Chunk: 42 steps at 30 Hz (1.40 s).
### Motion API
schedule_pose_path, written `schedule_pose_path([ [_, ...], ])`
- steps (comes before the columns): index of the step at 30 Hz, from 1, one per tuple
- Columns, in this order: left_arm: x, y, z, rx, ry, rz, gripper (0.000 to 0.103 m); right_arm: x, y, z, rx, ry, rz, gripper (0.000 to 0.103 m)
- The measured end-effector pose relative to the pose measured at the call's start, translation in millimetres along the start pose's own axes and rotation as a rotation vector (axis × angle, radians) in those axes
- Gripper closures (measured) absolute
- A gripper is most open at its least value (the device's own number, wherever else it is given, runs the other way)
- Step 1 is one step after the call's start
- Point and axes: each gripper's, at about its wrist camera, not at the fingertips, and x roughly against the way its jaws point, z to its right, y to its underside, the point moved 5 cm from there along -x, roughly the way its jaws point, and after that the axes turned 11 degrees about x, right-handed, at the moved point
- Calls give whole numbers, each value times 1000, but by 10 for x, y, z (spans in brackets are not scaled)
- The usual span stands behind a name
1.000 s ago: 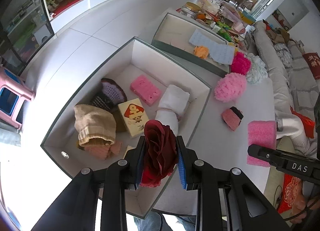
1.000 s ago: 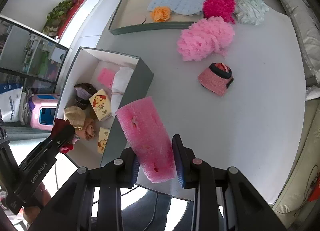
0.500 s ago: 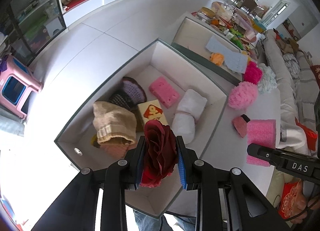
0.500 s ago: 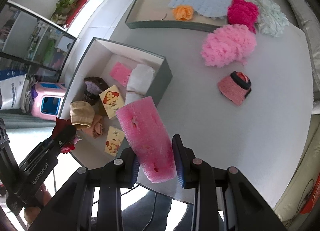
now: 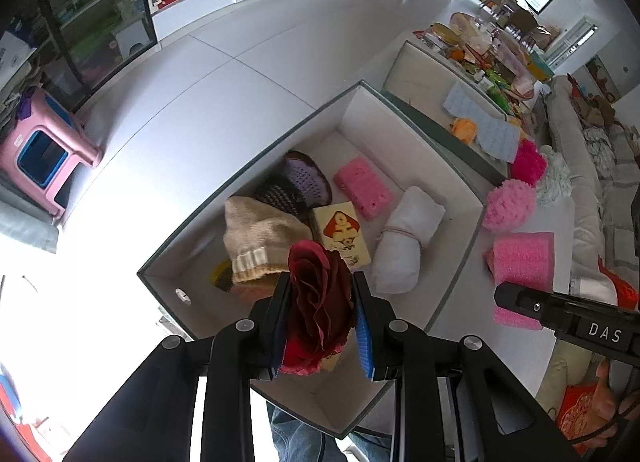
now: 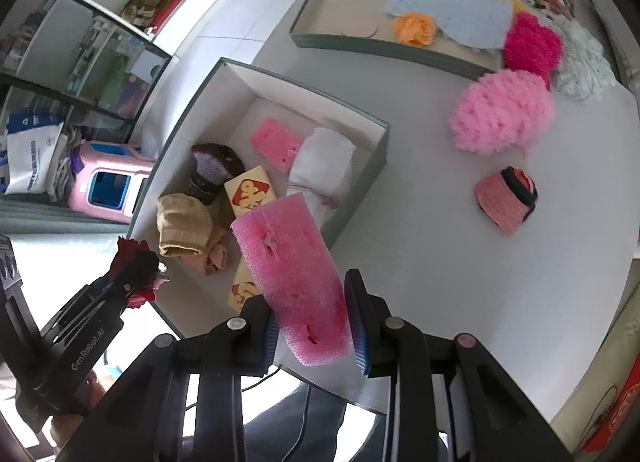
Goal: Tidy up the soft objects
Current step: 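Carry the pink sponge and red rose with both tools over the white box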
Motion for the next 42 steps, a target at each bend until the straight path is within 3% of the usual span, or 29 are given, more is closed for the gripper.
schedule_pose_path([
  [17, -1, 19, -253, 68, -36, -5, 73, -142, -172, -366, 116, -15, -29, 70],
  [42, -61, 5, -241, 39, -64, -12, 73, -233, -267, -644, 185, -27, -46, 70],
])
